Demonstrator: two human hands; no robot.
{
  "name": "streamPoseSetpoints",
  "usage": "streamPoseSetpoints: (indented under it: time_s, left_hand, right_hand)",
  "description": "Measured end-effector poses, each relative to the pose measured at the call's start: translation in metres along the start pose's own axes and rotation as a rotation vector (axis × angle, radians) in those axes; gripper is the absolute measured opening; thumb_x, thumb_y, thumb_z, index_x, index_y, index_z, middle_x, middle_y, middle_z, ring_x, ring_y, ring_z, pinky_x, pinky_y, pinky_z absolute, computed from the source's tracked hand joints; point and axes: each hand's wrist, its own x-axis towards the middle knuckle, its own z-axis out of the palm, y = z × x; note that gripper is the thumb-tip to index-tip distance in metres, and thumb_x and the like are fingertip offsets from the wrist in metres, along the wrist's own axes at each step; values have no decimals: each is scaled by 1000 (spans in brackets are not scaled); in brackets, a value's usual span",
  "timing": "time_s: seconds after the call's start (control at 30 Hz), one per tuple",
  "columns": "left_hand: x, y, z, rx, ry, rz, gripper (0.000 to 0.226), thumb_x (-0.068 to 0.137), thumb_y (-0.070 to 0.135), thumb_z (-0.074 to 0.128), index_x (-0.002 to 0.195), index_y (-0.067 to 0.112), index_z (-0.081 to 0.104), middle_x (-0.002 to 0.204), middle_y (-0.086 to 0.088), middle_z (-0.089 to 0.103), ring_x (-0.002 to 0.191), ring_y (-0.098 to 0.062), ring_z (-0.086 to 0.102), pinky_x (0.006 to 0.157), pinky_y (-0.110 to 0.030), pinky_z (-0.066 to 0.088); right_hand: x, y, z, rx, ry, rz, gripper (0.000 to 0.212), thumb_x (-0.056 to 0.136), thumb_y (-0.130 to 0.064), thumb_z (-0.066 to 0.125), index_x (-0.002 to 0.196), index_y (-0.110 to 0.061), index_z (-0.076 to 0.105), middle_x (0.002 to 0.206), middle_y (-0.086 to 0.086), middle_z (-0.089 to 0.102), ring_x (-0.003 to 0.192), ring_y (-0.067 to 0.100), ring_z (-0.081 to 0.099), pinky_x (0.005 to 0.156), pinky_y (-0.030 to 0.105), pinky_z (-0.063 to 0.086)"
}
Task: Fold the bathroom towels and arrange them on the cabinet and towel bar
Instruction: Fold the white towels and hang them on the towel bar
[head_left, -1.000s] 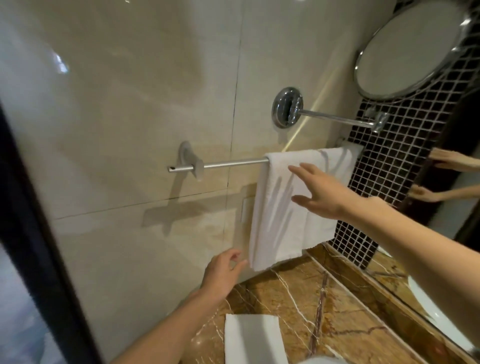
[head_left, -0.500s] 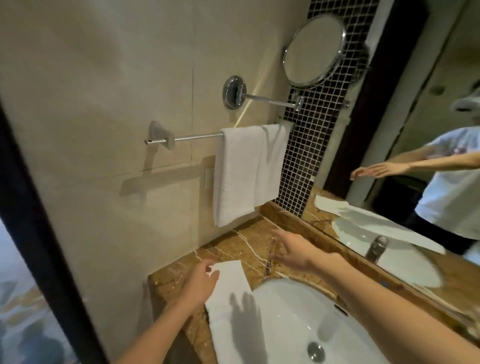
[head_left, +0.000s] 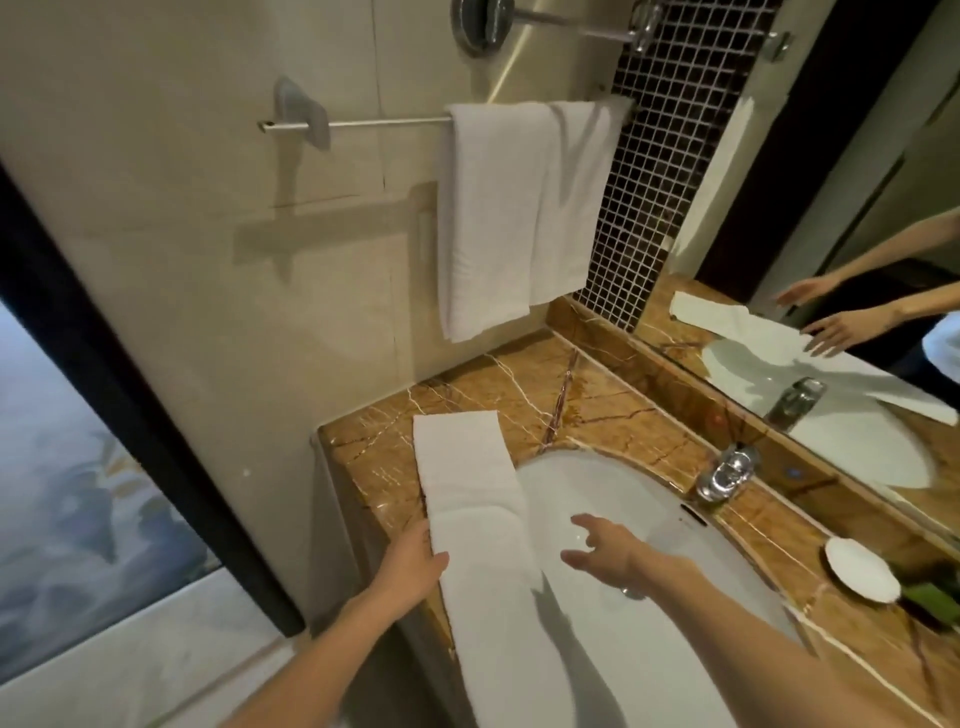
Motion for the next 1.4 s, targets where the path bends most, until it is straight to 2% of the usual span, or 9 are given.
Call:
streamPoseSetpoints:
  time_s: [0.1, 0.17, 0.23, 0.33, 0.47, 0.73, 0.97, 1.17, 1.4]
  left_hand:
    - [1, -10, 19, 9, 62, -39, 38, 87, 8, 58, 91, 46, 55, 87, 38, 60, 83, 20, 56, 60, 2, 41]
    - [6, -17, 32, -23, 112, -85, 26, 90, 10, 56, 106, 30, 60, 109, 17, 65, 95, 4, 59, 77, -8, 49]
    - [10, -17, 43, -30, 153, -134, 32, 93, 15, 55, 125, 14, 54, 123, 11, 56, 104, -6, 56, 94, -19, 45]
    - [19, -14, 54, -2, 223, -196, 44, 95, 20, 54, 136, 7, 43, 117, 13, 43, 105, -5, 44, 90, -17, 37]
    - [34, -10, 60, 1, 264, -266, 28, 92, 13, 55, 119, 6, 49, 120, -6, 60, 99, -16, 56, 82, -27, 47]
    - [48, -12, 67, -117, 304, -368, 15, 89, 17, 61, 100, 7, 63, 100, -6, 67, 83, -16, 60, 57, -21, 43]
    - [45, -4, 65, -286, 363, -392, 15, 86, 21, 67, 95, 10, 62, 91, -5, 68, 82, -20, 65, 62, -27, 50]
    - [37, 14, 61, -285, 346, -332, 13, 89, 21, 62, 98, 13, 57, 96, -4, 66, 84, -17, 64, 60, -26, 48]
    - [18, 46, 53, -383, 420, -254, 19, 92, 24, 60, 107, 12, 58, 107, -6, 65, 95, -22, 63, 82, -40, 54]
  right_hand:
    - [24, 7, 27, 5, -78, -43, 68, 90, -46, 58, 148, -22, 29, 148, 7, 40, 134, 23, 41, 109, 36, 36]
    - [38, 11, 45, 14, -117, -61, 68, 91, -44, 57, 148, -20, 29, 150, 7, 39, 134, 23, 40, 110, 33, 34]
    - [49, 16, 59, 16, -136, -78, 69, 93, -43, 55, 150, -17, 26, 153, 7, 33, 137, 23, 37, 111, 31, 30]
    - [61, 22, 70, 69, -145, -78, 72, 94, -41, 54, 151, -13, 21, 157, 7, 27, 140, 23, 32, 111, 27, 26]
    - [69, 25, 75, 271, -168, -49, 73, 93, -43, 55, 151, -14, 21, 152, 10, 35, 135, 25, 40, 108, 30, 32]
    - [74, 36, 85, 509, -180, 7, 68, 89, -47, 57, 143, -13, 34, 129, 9, 55, 110, 21, 57, 100, 36, 45]
    - [67, 36, 92, 831, -170, 111, 50, 89, -37, 62, 131, -14, 47, 104, 8, 67, 86, 19, 64, 76, 34, 51]
    - [57, 30, 82, 877, -52, 95, 28, 84, -30, 70, 96, -6, 63, 80, 10, 67, 67, 22, 59, 64, 32, 47]
    - [28, 16, 54, 919, 23, 6, 27, 92, -27, 60, 75, -9, 49, 71, 12, 51, 62, 20, 49, 56, 27, 42]
